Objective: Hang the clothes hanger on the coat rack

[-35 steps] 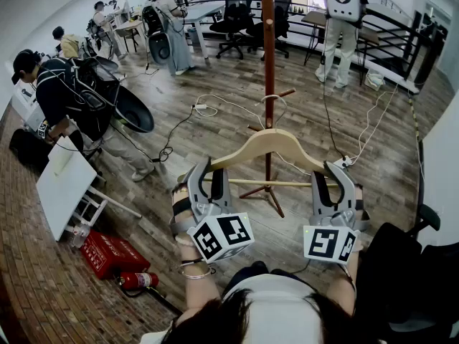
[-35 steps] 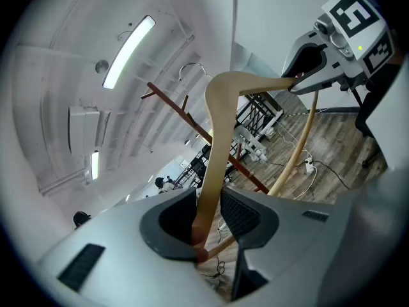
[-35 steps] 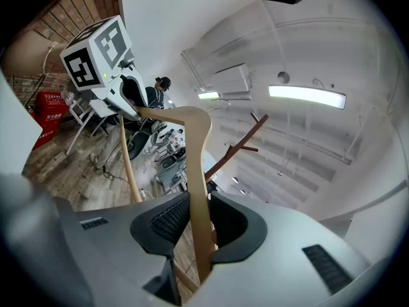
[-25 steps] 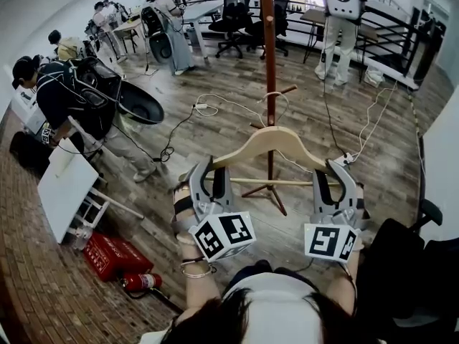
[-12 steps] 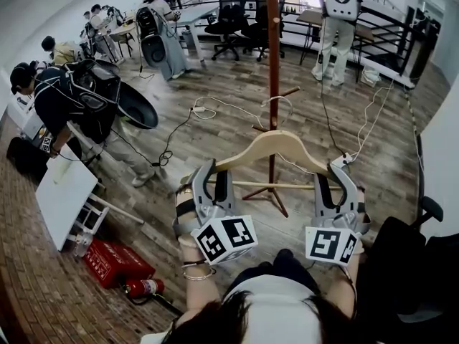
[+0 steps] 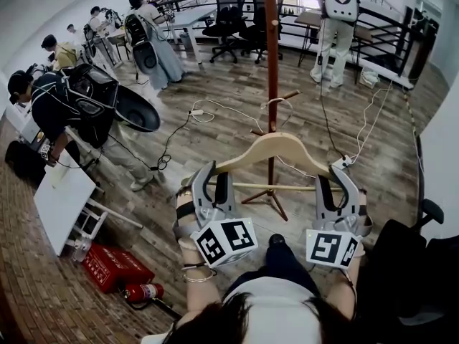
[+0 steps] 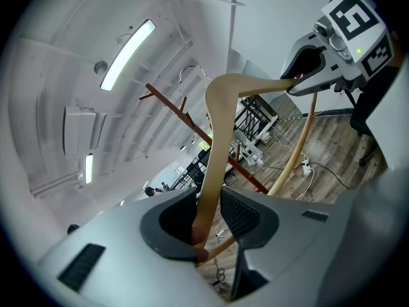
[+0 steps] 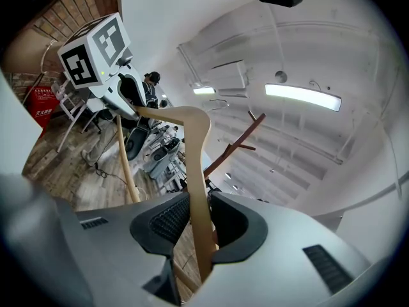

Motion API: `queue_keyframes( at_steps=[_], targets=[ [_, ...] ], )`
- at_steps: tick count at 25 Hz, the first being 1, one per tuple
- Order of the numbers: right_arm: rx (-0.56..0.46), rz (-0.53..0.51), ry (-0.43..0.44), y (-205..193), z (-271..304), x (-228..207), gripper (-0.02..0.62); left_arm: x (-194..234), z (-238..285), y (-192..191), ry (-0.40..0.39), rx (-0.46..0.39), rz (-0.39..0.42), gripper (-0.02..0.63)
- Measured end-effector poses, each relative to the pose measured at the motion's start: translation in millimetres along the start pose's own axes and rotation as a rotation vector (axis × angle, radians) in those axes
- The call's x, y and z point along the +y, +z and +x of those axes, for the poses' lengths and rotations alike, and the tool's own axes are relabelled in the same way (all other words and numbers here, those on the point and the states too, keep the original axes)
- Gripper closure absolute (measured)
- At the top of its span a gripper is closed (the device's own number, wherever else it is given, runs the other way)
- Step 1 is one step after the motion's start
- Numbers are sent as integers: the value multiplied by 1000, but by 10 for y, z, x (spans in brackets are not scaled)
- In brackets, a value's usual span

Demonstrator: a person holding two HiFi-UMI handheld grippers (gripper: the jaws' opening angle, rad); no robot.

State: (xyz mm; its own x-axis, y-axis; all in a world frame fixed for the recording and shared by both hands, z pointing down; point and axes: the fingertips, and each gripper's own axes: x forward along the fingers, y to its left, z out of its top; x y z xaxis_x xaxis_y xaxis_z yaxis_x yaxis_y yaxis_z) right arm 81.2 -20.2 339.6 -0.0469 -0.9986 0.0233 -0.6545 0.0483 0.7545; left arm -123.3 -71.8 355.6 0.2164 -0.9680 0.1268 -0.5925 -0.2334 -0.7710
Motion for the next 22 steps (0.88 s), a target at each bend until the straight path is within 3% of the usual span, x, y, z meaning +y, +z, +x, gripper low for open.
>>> queue_keyframes(
  at_steps=[10, 14, 22],
  targets=[
    [-22, 2, -12, -49, 385, -108, 479, 110, 334, 112, 24, 6, -33, 486],
    [-25, -1, -16, -74, 566, -189, 479, 125, 543, 131, 27, -4, 9, 486],
    [-23, 7, -20, -119, 858, -245, 479, 200, 830, 189, 20, -7, 8, 486]
  ],
)
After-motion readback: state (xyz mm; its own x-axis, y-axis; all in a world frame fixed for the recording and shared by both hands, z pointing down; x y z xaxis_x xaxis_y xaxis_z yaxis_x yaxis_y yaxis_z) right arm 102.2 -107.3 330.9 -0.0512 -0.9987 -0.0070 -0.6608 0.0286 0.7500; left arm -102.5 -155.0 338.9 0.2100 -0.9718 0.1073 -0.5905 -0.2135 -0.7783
